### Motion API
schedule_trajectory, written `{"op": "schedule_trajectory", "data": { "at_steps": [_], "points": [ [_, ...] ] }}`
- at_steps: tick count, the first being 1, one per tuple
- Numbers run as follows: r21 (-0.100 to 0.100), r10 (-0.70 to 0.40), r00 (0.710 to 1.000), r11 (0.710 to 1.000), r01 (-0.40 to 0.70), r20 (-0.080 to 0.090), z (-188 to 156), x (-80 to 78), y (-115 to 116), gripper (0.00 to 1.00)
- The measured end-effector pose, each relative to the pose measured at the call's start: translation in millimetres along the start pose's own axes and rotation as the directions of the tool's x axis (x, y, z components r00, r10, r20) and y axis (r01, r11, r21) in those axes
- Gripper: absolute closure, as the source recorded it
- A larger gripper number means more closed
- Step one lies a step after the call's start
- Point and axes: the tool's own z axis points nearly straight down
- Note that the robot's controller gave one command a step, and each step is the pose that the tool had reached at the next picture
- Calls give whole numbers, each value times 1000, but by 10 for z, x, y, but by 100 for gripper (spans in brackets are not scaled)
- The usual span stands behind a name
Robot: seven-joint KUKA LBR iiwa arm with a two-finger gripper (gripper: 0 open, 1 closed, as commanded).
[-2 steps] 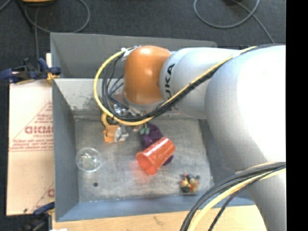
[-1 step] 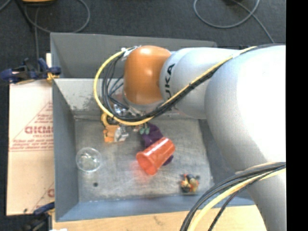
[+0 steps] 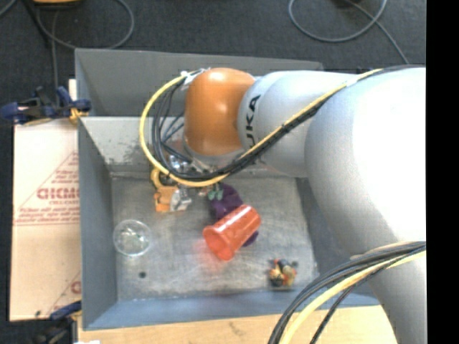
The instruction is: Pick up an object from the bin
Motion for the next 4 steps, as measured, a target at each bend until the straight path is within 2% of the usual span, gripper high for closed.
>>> {"op": "schedule_trajectory", "data": {
  "at_steps": [4],
  "points": [
    [0,2,1000,1000,-2,0,0,0,1,100]
  ]
}}
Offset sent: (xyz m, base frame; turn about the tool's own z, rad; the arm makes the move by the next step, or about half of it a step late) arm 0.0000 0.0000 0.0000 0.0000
